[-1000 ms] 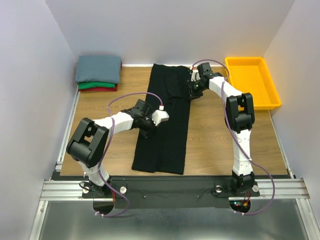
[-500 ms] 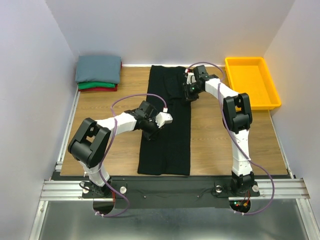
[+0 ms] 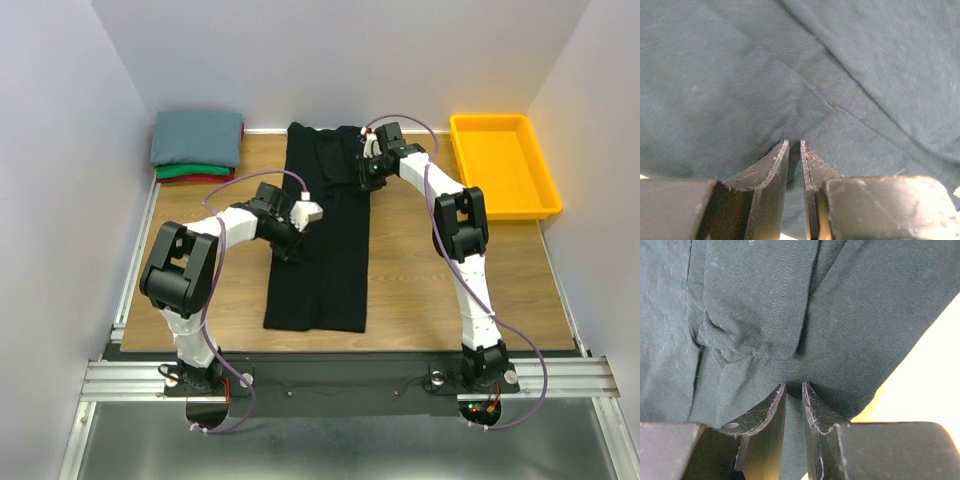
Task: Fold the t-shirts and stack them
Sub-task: Fold the tshirt
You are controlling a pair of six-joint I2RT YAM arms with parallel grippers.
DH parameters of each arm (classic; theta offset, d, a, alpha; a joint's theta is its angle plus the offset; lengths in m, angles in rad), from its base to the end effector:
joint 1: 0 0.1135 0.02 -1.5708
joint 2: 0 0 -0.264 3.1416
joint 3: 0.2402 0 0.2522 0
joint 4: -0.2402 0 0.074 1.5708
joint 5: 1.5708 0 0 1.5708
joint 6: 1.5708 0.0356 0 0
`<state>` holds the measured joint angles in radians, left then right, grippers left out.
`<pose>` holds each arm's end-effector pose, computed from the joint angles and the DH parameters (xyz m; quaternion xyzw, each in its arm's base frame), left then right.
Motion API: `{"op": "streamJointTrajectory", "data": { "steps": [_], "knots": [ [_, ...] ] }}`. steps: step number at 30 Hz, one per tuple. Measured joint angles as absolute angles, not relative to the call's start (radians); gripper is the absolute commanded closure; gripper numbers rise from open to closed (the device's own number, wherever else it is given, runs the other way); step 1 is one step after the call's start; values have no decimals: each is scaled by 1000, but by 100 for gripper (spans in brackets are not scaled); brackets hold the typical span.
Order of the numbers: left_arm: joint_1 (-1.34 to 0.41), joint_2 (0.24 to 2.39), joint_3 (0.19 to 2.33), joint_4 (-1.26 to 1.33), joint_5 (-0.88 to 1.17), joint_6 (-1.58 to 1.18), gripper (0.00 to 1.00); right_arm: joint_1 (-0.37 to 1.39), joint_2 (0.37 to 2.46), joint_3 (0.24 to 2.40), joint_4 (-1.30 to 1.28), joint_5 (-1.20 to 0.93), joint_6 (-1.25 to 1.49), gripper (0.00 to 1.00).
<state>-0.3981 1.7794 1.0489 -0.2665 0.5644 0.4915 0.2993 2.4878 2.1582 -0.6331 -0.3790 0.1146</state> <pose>0.3186 -0.1547 0.1656 0.4675 0.7976 -0.2541 0.2840 0.5139 0.1724 0.1637 -0.1426 0.9279 0.2363 0.2508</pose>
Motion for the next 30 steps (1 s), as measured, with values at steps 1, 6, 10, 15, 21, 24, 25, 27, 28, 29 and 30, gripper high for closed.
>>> {"op": "streamJointTrajectory", "data": {
  "steps": [1, 6, 10, 15, 21, 24, 25, 27, 28, 29, 30],
  "knots": [
    [-371, 1795, 1065, -270, 575, 492, 72, 301, 2494, 2168, -626, -368, 118, 74],
    [-305, 1819, 1097, -277, 594, 505, 70, 303, 2500, 2180, -619, -358, 123, 61],
    [-305, 1817, 1094, -288, 622, 525, 69, 303, 2499, 2181, -617, -395, 104, 58],
    [-370, 1790, 1066, -303, 621, 537, 69, 303, 2497, 2185, -620, -402, 84, 49],
    [-473, 1758, 1026, -307, 630, 511, 68, 304, 2382, 2042, -622, -401, 27, 34],
    [-473, 1717, 1005, -319, 625, 505, 65, 302, 2251, 1907, -645, -402, -26, 31],
    [-469, 1683, 994, -327, 624, 507, 63, 301, 2183, 1844, -650, -403, -57, 31],
    [-466, 1601, 966, -332, 621, 514, 47, 300, 2045, 1750, -672, -421, -127, 31],
    [-462, 1537, 946, -334, 620, 518, 41, 302, 1974, 1707, -684, -434, -166, 32],
    [-458, 1439, 920, -335, 619, 527, 36, 303, 1914, 1666, -688, -445, -195, 32],
    [-457, 1368, 901, -329, 615, 540, 27, 306, 1860, 1632, -701, -453, -232, 33]
  ]
}}
